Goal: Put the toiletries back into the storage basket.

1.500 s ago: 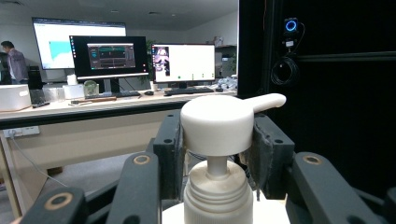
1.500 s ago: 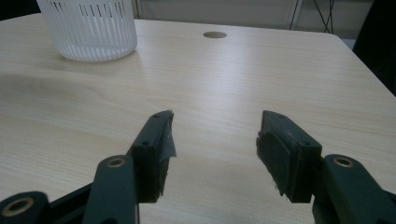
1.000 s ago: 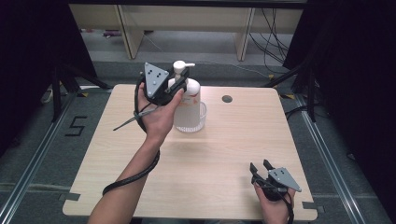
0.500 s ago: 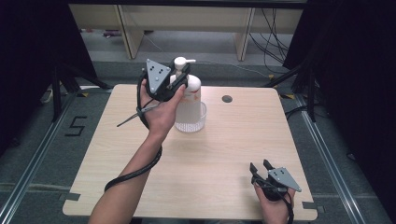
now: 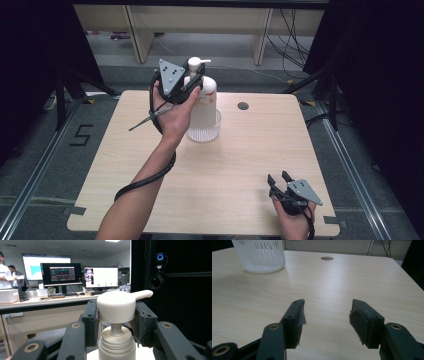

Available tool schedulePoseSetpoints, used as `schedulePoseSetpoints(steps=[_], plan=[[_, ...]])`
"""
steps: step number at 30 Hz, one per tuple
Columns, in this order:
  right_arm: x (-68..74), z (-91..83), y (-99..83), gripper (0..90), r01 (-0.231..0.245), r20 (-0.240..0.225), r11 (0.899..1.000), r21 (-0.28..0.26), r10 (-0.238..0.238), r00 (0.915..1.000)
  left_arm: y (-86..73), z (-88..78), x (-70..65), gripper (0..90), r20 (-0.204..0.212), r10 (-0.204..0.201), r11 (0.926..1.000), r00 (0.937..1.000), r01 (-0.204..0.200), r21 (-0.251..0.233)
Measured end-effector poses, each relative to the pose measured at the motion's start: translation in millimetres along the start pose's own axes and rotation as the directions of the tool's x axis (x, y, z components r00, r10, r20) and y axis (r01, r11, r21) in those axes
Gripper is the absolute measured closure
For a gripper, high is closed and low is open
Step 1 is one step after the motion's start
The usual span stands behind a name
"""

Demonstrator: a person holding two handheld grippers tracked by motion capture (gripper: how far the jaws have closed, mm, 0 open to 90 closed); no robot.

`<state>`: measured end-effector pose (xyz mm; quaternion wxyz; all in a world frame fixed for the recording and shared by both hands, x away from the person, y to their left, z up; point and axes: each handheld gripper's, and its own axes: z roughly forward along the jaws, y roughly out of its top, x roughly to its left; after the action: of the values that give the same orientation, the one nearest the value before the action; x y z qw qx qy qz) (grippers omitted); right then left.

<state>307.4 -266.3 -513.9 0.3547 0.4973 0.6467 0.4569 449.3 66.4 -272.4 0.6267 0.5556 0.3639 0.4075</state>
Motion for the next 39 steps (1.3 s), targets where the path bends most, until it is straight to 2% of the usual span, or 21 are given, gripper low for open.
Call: schedulePoseSetpoints(steps=[1, 2, 3, 6, 9, 12, 25, 26, 28, 35, 36, 37, 39], plan=[[0.0, -0.1, 0.0, 45.1, -0.001, 0.0, 1.0, 0.001, 0.001, 1.0, 0.0, 0.8, 0.3, 59.3, -0.001, 0.003, 1.0, 1.0, -0.003, 0.001], [2.8, -0.3, -0.5, 45.1, -0.04, 0.0, 0.999, 0.005, 0.04, 0.9992, -0.2, 1.8, 0.3, 59.3, 0.0, 0.004, 1.0, 1.0, -0.004, -0.001], [3.7, -1.2, -0.3, 45.1, -0.052, -0.003, 0.998, 0.021, 0.052, 0.9986, -0.4, 2.6, 0.2, 59.3, 0.0, 0.003, 1.0, 1.0, -0.003, -0.001], [4.2, -1.6, -0.1, 45.1, -0.063, -0.001, 0.998, 0.022, 0.063, 0.998, -1.3, 4.9, 0.6, 59.3, -0.001, 0.008, 1.0, 1.0, -0.008, -0.001], [2.0, -0.5, -0.3, 45.1, -0.031, 0.004, 1.0, 0.006, 0.031, 0.9995, -2.4, 6.8, 0.9, 59.3, -0.003, 0.009, 1.0, 1.0, -0.009, -0.004], [3.1, -1.2, -0.3, 45.1, -0.044, -0.002, 0.999, 0.017, 0.044, 0.999, -4.0, 8.8, 1.8, 59.3, 0.001, 0.011, 0.9999, 0.9999, -0.011, -0.004], [3.1, -1.5, 0.0, 45.0, -0.043, -0.005, 0.999, 0.026, 0.043, 0.9991, -9.7, 18.9, 8.8, 59.3, -0.022, 0.02, 0.9997, 0.9996, -0.02, -0.01], [0.7, -1.3, 0.3, 45.0, -0.008, -0.003, 1.0, 0.021, 0.008, 1.0, -10.1, 19.6, 9.1, 59.3, -0.02, 0.019, 0.9998, 0.9996, -0.019, -0.01], [-0.1, -1.1, 0.4, 45.0, 0.005, 0.006, 1.0, 0.013, -0.005, 1.0, -11.0, 21.1, 9.4, 59.3, -0.019, 0.017, 0.9998, 0.9997, -0.017, -0.01], [0.1, -1.3, 0.3, 45.0, 0.001, 0.004, 1.0, 0.012, -0.002, 1.0, -14.9, 26.3, 9.8, 59.3, -0.016, 0.02, 0.9998, 0.9997, -0.02, -0.006], [2.7, -1.0, -0.3, 45.0, -0.035, 0.002, 0.999, 0.012, 0.035, 0.9994, -15.5, 27.1, 10.0, 59.2, -0.016, 0.02, 0.9998, 0.9997, -0.02, -0.005], [3.6, -1.7, -0.2, 45.0, -0.05, -0.005, 0.998, 0.025, 0.05, 0.9987, -16.2, 28.0, 10.4, 59.2, -0.014, 0.021, 0.9998, 0.9997, -0.021, -0.007], [3.9, -1.4, -0.3, 45.0, -0.056, -0.003, 0.998, 0.023, 0.056, 0.9984, -17.2, 29.8, 10.8, 59.2, -0.015, 0.023, 0.9997, 0.9996, -0.023, -0.007]])
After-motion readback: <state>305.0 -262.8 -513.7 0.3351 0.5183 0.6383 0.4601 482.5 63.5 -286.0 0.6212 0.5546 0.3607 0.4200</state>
